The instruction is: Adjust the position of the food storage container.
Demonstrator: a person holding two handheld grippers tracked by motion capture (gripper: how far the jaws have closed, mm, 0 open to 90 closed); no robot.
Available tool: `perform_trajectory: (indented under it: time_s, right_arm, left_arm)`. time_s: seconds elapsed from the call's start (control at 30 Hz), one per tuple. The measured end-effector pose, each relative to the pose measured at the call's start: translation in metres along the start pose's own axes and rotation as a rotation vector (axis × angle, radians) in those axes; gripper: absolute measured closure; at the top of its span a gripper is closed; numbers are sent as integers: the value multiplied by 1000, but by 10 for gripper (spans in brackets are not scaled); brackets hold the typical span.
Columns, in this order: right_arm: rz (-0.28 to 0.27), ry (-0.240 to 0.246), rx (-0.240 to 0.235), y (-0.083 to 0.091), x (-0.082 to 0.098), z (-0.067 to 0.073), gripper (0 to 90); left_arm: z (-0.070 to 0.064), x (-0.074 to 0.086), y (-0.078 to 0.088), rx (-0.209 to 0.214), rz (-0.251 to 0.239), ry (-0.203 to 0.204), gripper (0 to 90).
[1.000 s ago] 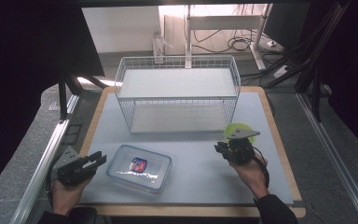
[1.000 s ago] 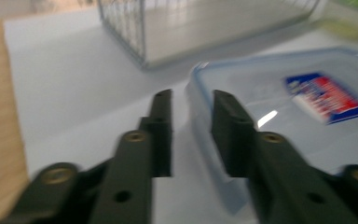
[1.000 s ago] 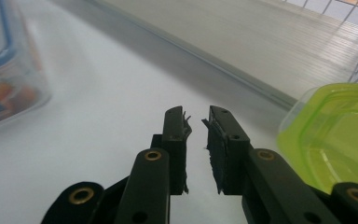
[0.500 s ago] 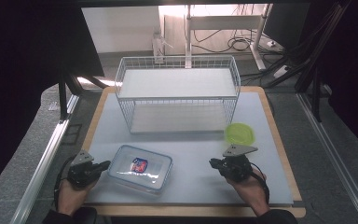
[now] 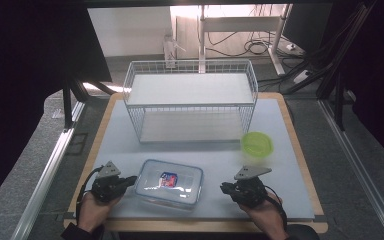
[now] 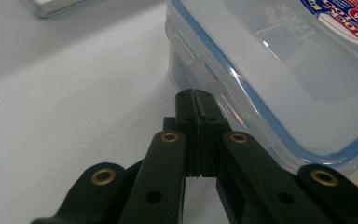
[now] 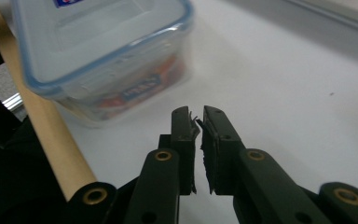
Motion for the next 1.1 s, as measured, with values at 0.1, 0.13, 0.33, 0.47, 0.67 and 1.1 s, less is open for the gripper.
perform_trajectory:
  time_s: [0.1, 0.13, 0.33, 0.47, 0.67, 1.1]
  right_arm:
    - [21, -14, -3, -2, 6, 4, 843]
    - [29, -18, -4, -2, 8, 5, 844]
    - [55, -48, -12, -4, 15, 6, 857]
    - [52, -57, 40, -2, 16, 3, 876]
    - [39, -79, 88, 0, 11, -12, 900]
    - [4, -31, 128, 6, 1, -38, 733]
  left_arm:
    - [-7, -6, -7, 25, 14, -15, 900]
    - [-10, -8, -10, 35, 18, -22, 900]
    - [-28, -22, -25, 80, 24, -48, 900]
    - [-32, -27, -30, 81, 23, -43, 900]
    - [-37, -35, -38, 94, 20, -31, 900]
    - [-34, -43, -44, 18, 3, -65, 658]
Point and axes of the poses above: each handheld gripper's, and its own axes: y roughly backward along the jaws, x roughly out of its underside, z roughly to its left, the point moved 1 cm from there along -y, roughly forward along the jaws, and after that the axes turned 15 degrees about -y, right-handed, at the moved point
